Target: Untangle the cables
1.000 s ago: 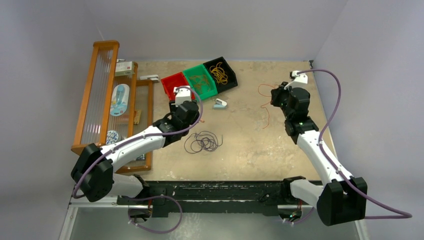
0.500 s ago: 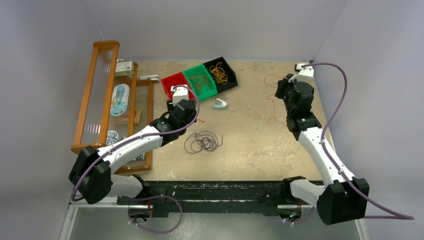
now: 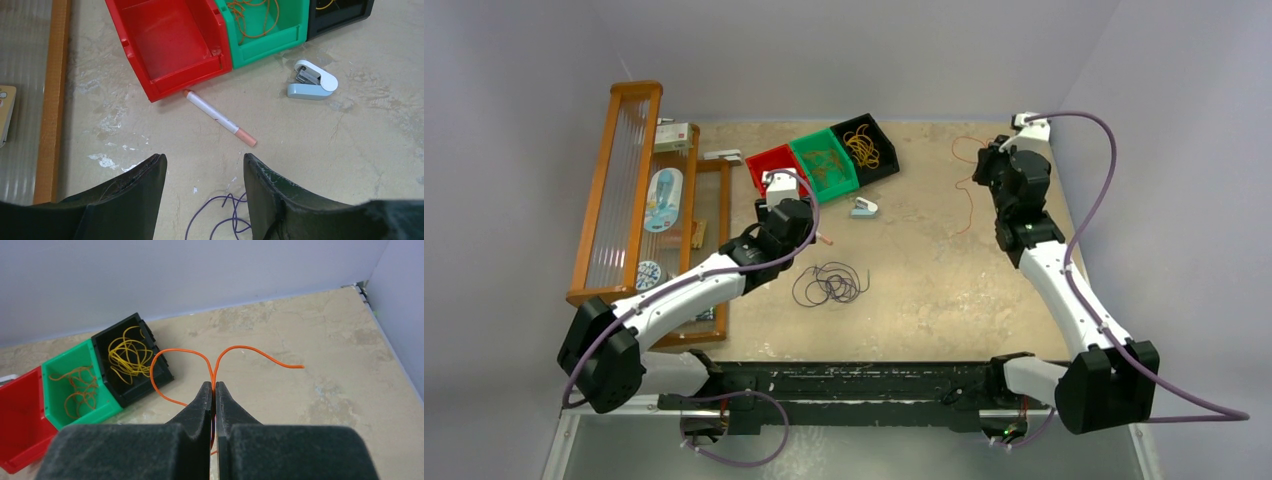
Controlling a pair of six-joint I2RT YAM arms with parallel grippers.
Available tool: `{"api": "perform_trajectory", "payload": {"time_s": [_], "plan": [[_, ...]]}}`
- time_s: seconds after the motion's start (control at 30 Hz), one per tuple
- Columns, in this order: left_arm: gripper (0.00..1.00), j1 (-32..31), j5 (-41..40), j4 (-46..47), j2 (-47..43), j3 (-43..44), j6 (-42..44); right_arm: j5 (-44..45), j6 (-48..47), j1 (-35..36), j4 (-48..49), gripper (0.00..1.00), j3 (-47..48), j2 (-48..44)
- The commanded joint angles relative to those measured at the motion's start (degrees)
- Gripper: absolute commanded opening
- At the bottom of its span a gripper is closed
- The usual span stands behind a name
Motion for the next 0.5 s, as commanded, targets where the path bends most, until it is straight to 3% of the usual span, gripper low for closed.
{"api": "perform_trajectory", "payload": {"time_s": [0.0,0.47], "plan": [[0.58,0.4,0.27,1.1,-2.55,0.06,-1.23,-2.23,-0.84,0.07,3.51,0.0,4.51,0.8],[0.57,0.45,0.02,0.88,-4.91,-2.2,-2.75,-1.49,-6.35,7.41,-0.38,0.0,20.86,10.08]]}}
